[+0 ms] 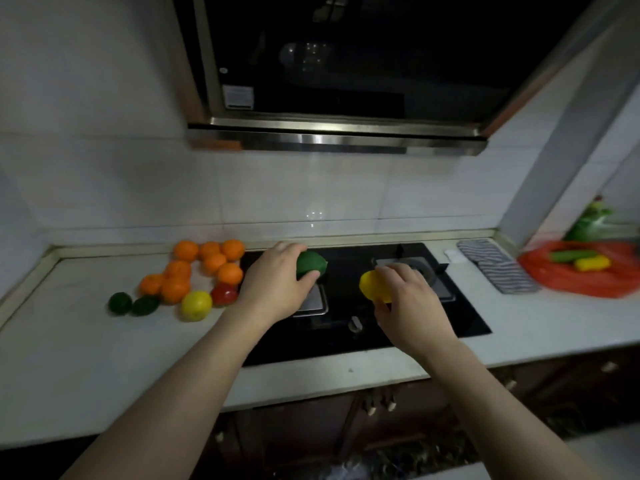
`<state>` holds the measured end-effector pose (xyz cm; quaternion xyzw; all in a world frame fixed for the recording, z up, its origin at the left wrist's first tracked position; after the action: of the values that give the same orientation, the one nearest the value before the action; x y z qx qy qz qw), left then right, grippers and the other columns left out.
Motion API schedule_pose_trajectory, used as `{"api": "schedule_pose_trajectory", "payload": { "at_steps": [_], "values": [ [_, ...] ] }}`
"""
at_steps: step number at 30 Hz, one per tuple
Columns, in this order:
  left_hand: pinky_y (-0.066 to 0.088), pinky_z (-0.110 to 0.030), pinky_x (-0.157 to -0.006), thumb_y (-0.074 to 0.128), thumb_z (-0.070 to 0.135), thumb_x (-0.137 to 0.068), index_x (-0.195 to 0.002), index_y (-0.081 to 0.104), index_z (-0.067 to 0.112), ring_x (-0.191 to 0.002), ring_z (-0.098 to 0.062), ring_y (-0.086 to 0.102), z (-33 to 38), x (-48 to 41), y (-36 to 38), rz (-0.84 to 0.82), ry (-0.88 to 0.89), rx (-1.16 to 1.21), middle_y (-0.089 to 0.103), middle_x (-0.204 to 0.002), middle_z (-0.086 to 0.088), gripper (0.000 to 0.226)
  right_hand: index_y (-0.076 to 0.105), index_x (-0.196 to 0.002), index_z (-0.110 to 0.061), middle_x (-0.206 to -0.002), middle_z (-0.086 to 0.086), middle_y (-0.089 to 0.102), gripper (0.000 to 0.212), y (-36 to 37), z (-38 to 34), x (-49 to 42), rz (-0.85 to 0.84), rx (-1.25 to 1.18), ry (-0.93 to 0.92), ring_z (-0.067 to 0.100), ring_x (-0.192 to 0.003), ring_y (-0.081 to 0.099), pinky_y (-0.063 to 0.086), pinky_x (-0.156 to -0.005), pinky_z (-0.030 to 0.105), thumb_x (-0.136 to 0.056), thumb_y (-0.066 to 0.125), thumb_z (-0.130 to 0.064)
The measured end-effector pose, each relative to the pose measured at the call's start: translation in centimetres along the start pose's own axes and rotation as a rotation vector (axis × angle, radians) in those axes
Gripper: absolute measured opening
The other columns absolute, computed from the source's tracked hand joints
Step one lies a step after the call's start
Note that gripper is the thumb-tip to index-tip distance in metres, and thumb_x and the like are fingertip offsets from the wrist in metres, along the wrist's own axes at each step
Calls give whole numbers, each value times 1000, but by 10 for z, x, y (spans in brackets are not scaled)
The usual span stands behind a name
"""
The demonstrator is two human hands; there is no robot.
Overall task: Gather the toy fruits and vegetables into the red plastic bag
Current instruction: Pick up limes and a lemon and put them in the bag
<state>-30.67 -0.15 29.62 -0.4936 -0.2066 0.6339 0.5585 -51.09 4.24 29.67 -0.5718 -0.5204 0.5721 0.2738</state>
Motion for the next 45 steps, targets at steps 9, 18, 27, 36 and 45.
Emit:
{"api": "schedule_pose_trajectory", "payload": {
  "at_steps": [9,18,27,36,45],
  "values": [
    [45,-34,-94,66,43,-85,-129,55,20,-111,-19,54,123,-29,72,-111,111,103,57,-125,2,51,52,-126,-16,-126,2,53,50,-49,122,42,31,76,144,27,-106,51,43,-86,33,-78,65,-18],
    [46,-30,-87,68,39,-83,-124,58,22,-102,-16,56,199,-78,133,-216,239,188,57,-119,5,45,54,-123,-14,-122,3,54,51,-70,203,53,71,133,293,27,-104,52,45,-83,35,-74,68,-16],
    [48,-34,-85,64,35,-82,-119,59,20,-100,-17,56,259,-145,197,-306,368,269,57,-113,4,40,53,-124,-16,-123,1,53,49,-84,268,35,104,234,459,25,-104,50,44,-80,34,-77,67,-15],
    [50,-39,-84,61,33,-85,-115,58,18,-98,-22,57,328,-175,245,-359,498,279,58,-111,0,33,57,-118,-13,-121,3,55,46,-100,332,46,157,253,557,27,-100,52,46,-79,37,-73,68,-12],
    [49,-35,-83,59,40,-89,-119,56,23,-100,-20,56,426,-181,293,-338,552,240,58,-112,2,34,57,-116,-13,-119,2,55,44,-132,433,81,215,218,606,29,-99,52,49,-76,41,-74,66,-11]
  ]
}}
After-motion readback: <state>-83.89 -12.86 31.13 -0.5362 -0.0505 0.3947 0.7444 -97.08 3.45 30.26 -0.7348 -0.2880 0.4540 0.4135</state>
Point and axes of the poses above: each hand's wrist, its own x-axis away from the middle knuckle, its own y-axis out of the palm, z = x × y, the point moved 7 cm from there along -x, towards the middle knuckle
